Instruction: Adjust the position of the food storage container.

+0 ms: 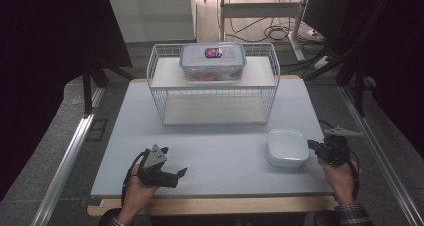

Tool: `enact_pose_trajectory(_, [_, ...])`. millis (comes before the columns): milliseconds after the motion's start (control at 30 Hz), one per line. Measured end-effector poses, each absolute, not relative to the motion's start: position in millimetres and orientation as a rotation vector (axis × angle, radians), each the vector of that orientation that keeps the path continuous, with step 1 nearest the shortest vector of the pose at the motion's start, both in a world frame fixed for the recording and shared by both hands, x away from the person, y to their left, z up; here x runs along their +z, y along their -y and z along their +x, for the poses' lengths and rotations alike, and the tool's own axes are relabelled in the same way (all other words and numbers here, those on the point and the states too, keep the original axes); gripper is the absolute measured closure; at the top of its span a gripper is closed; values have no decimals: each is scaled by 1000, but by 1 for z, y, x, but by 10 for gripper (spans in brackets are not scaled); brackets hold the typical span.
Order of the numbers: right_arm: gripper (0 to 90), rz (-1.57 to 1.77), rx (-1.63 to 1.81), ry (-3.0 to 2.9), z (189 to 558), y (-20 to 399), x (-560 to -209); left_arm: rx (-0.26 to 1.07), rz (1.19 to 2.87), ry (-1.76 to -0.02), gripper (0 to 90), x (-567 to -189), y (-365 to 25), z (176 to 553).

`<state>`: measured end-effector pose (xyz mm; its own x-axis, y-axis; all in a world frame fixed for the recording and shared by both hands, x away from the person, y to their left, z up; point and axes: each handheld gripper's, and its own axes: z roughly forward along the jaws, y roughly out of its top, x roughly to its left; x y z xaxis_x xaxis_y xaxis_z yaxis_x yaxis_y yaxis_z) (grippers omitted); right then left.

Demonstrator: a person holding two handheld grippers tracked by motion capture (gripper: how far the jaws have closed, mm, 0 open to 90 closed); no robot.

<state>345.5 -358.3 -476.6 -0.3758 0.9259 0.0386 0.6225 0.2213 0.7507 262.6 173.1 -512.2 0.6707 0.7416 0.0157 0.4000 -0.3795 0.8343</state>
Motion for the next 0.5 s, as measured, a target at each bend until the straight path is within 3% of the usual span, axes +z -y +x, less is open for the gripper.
enact_pose_trajectory(500, [895, 1336, 1024, -2204, 345, 318, -479, 495, 2026, -869, 46, -513, -171, 263])
